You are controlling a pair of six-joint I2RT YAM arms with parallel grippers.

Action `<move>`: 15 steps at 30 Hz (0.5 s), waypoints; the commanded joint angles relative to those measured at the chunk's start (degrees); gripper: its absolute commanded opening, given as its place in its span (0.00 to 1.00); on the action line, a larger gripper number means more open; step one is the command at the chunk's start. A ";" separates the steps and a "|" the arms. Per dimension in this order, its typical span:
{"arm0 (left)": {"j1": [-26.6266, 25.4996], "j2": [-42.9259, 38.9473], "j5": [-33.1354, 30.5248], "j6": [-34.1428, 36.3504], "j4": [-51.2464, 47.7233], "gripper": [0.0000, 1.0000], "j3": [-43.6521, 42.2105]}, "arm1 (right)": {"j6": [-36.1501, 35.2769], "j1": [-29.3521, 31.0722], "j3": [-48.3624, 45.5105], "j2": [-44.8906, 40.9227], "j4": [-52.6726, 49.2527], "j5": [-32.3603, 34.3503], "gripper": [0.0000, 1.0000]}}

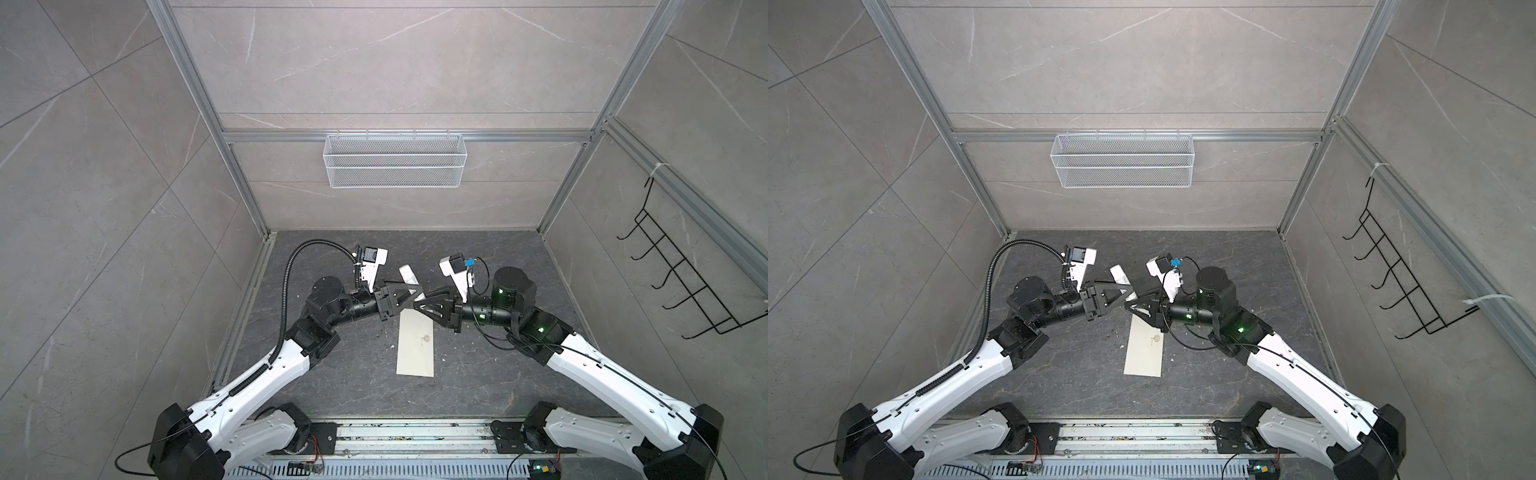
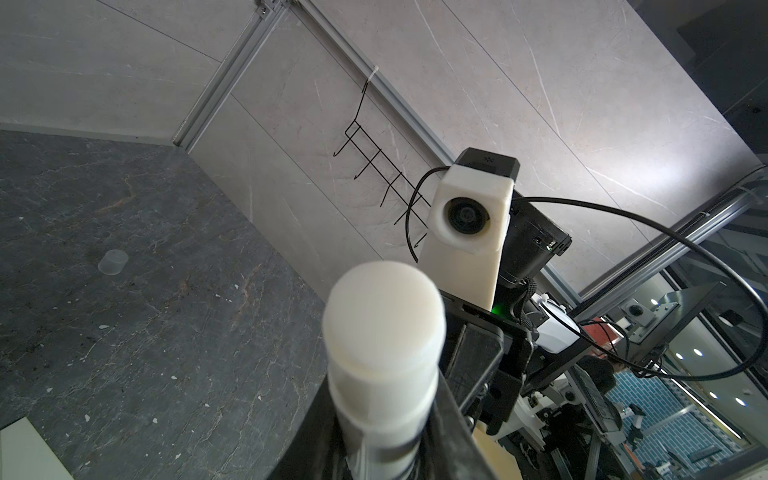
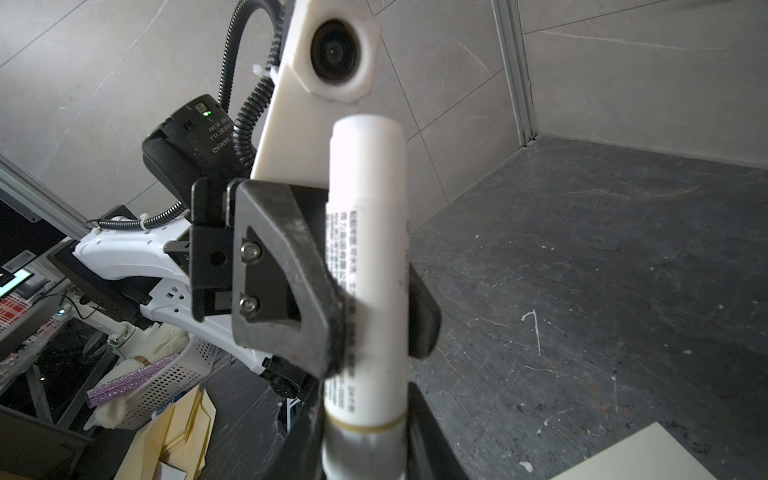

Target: Place the letter into the envelope and seal it

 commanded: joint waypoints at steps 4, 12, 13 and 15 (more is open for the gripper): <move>0.06 -0.41 0.69 1.72 0.74 0.00 1.63 | 0.62 -0.23 0.56 0.34 0.71 1.84 0.10; 0.06 -0.34 -4.90 6.54 -7.64 0.00 1.62 | -4.58 0.59 4.97 1.03 -9.79 18.52 0.00; 0.07 -0.07 -5.60 6.70 -8.30 0.00 1.63 | -6.25 1.63 6.07 1.27 -11.79 22.76 0.00; 0.06 0.43 -6.54 6.97 -9.18 0.00 1.67 | -10.05 5.76 7.69 1.69 -14.88 35.48 0.00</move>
